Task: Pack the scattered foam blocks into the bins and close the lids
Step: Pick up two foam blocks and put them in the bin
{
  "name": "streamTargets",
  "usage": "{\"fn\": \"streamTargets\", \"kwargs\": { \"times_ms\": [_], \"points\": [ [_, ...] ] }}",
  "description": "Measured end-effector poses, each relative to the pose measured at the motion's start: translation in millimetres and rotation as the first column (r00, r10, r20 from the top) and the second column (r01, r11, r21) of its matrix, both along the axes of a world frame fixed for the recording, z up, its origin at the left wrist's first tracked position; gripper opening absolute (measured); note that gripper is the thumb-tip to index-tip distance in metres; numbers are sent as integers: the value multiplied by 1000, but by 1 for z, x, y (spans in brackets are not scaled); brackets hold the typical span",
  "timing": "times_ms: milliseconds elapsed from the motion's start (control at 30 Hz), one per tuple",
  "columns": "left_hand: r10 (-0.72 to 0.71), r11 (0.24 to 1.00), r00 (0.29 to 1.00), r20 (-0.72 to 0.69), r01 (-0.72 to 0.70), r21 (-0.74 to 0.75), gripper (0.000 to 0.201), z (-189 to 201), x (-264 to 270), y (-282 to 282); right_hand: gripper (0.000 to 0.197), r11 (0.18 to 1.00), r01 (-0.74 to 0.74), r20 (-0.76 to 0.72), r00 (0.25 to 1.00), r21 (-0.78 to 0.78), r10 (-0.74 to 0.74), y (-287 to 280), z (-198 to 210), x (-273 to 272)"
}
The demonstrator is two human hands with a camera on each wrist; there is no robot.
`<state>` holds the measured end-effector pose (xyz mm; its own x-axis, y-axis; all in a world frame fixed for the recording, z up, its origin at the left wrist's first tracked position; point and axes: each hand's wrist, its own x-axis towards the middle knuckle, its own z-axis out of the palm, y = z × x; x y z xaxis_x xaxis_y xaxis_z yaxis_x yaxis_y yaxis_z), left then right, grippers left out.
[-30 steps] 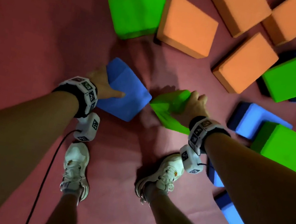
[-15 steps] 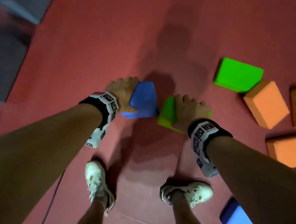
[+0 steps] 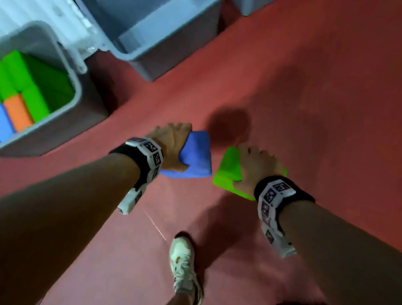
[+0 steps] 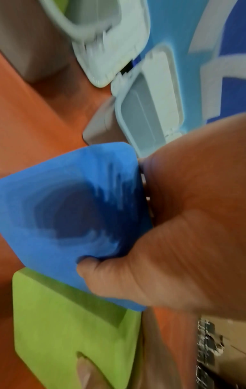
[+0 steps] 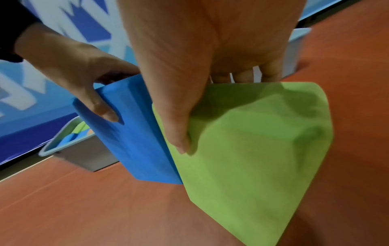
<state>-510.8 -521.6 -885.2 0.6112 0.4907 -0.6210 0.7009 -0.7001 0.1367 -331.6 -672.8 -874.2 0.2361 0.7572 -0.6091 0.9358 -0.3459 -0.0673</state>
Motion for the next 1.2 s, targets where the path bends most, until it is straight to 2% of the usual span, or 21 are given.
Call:
{"fn": "streamTargets", "kwargs": {
  "times_ms": [100, 200, 267, 333, 433, 567, 633, 733, 833, 933, 1000, 1200],
  "points": [
    [27, 999, 999, -22, -26, 39, 69, 20, -89, 59, 67, 994, -91, -4, 996, 68, 91, 84, 12, -71],
    [75, 994, 997, 31, -77, 73, 71, 46, -167, 120, 47, 983, -96, -16, 995, 156, 100, 163, 30, -147],
    [75, 991, 996, 52, -80, 106, 74, 63, -204, 157, 43, 976, -111, -16, 993, 188, 116, 202, 38, -190],
    [76, 981, 995, 66, -86, 173, 78, 80, -238, 197, 51, 960, -113, -36, 991, 256, 126, 237, 47, -226],
    [55, 946, 997, 58, -70, 317, 76, 96, -278, 260, 69, 963, -117, -53, 990, 241, 133, 286, 63, -271],
    [124, 932, 992, 32, -127, 339, 77, 107, -304, 344, 80, 955, 87, -163, 986, 282, -41, 353, 60, -316],
    [110, 929, 994, 18, -109, 354, 78, 102, -315, 383, 82, 946, 171, -245, 964, 275, -103, 386, 51, -341],
    [66, 938, 998, 16, -68, 341, 78, 81, -330, 430, 86, 953, 216, -320, 937, 212, -141, 428, 38, -367],
    [-23, 938, 1000, 5, 20, 347, 79, 65, -338, 460, 84, 942, 266, -345, 920, 204, -185, 454, 24, -381],
    [-106, 933, 994, 32, 88, 348, 80, 42, -349, 482, 93, 932, 310, -358, 905, 187, -229, 465, 9, -392],
    [-165, 936, 985, 49, 141, 323, 81, 30, -352, 494, 95, 928, 317, -353, 906, 196, -235, 468, 1, -405],
    [-355, 903, 910, 215, 273, 333, 76, -3, -370, 534, 84, 923, 295, -230, 943, 246, -240, 501, -10, -448]
  ]
}}
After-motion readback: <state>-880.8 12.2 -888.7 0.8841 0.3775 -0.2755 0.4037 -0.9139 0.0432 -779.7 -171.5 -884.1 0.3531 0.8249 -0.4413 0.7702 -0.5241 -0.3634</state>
